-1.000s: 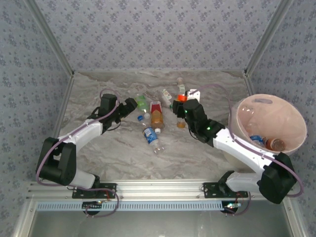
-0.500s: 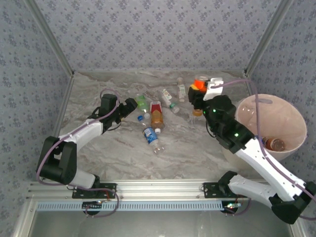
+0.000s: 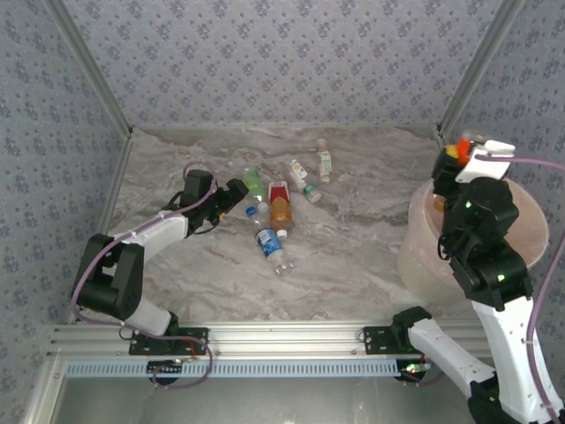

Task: Put the plastic bottles in the bin

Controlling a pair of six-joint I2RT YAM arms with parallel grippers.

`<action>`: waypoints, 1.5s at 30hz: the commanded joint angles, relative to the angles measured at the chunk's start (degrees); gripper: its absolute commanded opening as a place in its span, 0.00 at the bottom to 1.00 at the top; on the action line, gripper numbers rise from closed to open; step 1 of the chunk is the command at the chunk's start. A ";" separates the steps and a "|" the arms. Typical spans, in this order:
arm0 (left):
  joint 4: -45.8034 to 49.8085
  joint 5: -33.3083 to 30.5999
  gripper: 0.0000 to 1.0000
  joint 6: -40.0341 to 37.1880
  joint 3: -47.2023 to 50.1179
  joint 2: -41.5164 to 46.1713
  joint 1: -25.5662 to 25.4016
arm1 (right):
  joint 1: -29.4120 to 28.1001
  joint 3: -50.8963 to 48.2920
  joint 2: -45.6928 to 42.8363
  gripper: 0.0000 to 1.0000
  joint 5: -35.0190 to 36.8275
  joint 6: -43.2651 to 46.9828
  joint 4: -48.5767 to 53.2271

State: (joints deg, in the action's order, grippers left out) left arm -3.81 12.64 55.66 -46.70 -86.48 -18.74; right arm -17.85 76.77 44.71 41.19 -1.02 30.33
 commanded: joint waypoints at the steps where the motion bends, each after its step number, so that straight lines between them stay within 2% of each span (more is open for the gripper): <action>1: -1.93 1.24 0.98 0.65 -1.78 -0.23 0.20 | 6.11 1.47 2.25 0.45 -0.05 0.17 10.26; 9: 0.21 0.25 0.98 -0.82 -2.08 1.04 0.20 | 19.85 2.92 3.76 0.49 -5.50 -0.83 19.43; 15: 1.39 1.39 0.98 -1.49 -4.16 -0.01 0.20 | 26.29 -1.75 3.18 0.52 -14.05 -3.71 22.34; 19: 1.48 1.51 0.98 -1.59 -4.01 0.23 0.20 | 28.01 -4.73 2.96 0.56 -13.94 -5.46 22.50; 22: 2.05 1.19 0.98 -1.86 -3.94 0.59 0.20 | 28.71 -5.76 2.93 0.69 -15.25 -6.36 22.50; 26: 2.25 0.80 0.98 -1.87 -3.87 0.74 0.20 | 28.66 -5.20 2.39 0.80 -16.07 -6.55 22.07; 34: 1.79 0.91 0.98 -1.43 -3.75 0.18 0.24 | 28.67 -5.06 0.47 0.89 -19.00 -6.64 19.27; 36: 1.88 0.90 0.98 -1.52 -3.63 0.18 0.20 | 28.68 -4.91 0.25 1.00 -18.95 -6.45 18.49; 45: 2.49 0.45 0.98 -1.12 -3.83 -0.05 0.20 | 28.57 -5.57 -1.61 1.00 -22.04 -9.86 14.41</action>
State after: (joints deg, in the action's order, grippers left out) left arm -2.50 13.04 54.96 -49.47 -86.48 -18.74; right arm 10.52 71.07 44.29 21.26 -8.64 47.70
